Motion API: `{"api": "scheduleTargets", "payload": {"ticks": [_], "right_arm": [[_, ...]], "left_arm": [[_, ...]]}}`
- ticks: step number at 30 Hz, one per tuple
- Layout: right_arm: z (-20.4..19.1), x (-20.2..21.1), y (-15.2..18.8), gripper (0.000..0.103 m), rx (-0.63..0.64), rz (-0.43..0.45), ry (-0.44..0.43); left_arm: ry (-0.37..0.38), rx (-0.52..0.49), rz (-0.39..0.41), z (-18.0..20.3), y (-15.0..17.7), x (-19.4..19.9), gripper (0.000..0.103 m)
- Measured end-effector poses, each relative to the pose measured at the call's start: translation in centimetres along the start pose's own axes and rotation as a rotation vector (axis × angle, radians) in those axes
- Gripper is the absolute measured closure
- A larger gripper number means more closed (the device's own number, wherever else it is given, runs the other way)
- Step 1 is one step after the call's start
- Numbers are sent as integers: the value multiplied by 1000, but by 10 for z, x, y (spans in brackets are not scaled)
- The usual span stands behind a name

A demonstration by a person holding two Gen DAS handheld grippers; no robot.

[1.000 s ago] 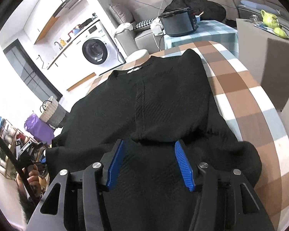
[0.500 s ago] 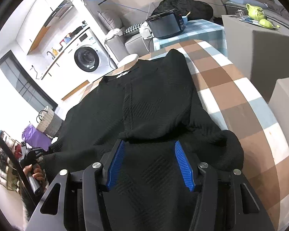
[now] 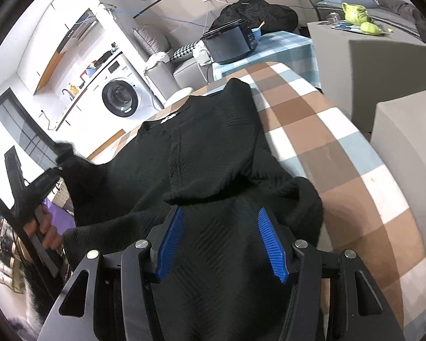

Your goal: Fold small clothes

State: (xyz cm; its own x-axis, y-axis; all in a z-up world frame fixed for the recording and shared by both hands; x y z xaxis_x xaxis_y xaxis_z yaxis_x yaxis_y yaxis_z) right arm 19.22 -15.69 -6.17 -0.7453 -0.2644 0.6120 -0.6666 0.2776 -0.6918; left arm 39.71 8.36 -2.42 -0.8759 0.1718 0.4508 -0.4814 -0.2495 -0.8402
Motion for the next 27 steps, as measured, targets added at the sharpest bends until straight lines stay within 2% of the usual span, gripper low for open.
{"api": "scheduleTargets", "payload": {"ticks": [1,2,9,15,17,22,25,27], "right_arm": [[2,2,0,46,-4,-1,3],[4,4,0,46,-4,-1,4],[12,5,-1,44,7,-13,8],[19,25,2,44,36,-16,16],[26,34,8,39,41,-18,37],[51,46,30,38,20,-59,64],[57,41,45,38,59,-116,77],[58,39,53,38,128,-138,124]], "left_arm": [[9,14,-16,2,5,-1,41],[-4,30,-18,0,9,-1,36],[-141,103,12,-47,31,43,35],[-274,116,30,-111,78,126,34],[-315,109,24,-123,96,148,33],[-362,142,-7,-139,138,186,33],[-375,182,-20,-151,162,200,33],[-404,200,-29,-158,173,207,33]]}}
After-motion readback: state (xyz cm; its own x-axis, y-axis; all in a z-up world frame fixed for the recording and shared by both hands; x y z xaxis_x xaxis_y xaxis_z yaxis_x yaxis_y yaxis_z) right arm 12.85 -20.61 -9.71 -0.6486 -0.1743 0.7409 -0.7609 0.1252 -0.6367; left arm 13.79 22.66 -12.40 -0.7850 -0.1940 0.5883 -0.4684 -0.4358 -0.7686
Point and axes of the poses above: each gripper's, at about its wrist camera, not at the fingertips, and x roughly against the way its jaws point, z to its right, y to its underside, the point moved 4 cm from there along -x, roughly the way its jaws point, and after that the axes turned 10 degrees about z, right-handed, at the moved point
